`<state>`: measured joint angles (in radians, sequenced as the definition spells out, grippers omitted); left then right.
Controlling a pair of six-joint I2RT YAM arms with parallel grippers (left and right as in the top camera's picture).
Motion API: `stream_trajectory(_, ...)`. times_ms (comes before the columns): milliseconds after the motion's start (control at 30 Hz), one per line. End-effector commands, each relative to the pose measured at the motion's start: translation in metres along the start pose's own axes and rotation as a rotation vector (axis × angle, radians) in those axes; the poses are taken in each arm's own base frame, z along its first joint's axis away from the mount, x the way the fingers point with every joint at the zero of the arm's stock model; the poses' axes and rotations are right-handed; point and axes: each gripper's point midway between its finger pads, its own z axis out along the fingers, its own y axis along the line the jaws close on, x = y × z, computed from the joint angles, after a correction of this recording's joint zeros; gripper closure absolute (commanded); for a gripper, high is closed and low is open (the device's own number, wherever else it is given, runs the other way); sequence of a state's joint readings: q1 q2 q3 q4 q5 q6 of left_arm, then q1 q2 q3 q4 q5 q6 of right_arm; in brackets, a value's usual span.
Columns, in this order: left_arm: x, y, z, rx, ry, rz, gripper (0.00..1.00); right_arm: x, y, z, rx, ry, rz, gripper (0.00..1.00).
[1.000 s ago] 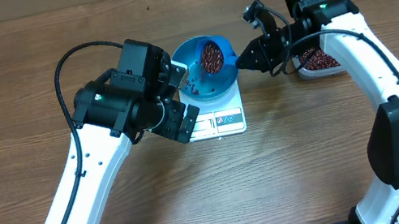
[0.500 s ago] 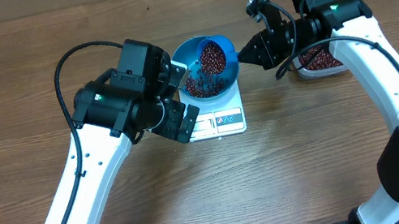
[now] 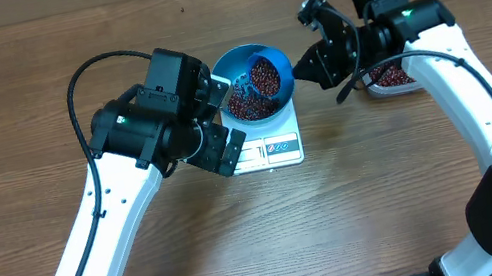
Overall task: Scoop item into bowl and weigh 150g on scale
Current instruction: 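Tilt the scoop to pour the red beans into the teal bowl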
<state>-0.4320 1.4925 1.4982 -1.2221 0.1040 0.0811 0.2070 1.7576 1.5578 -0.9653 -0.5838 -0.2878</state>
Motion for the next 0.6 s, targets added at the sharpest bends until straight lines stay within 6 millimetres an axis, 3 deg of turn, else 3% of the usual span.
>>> stream_trajectory(0, -0.002, -0.001, 0.001, -0.001, -0.001, 0.004, 0.00, -0.016, 0.013, -0.014, 0.068, -0.045, -0.077, 0.96)
stream_trajectory(333, -0.002, -0.001, 0.001, -0.001, -0.001, 0.004, 0.00, -0.029, 0.013, -0.010, 0.121, -0.082, -0.074, 0.96)
stream_trajectory(567, -0.002, -0.001, 0.001, -0.001, 0.000, 0.004, 0.00, -0.042, 0.021, -0.022, 0.124, -0.122, -0.102, 0.96)
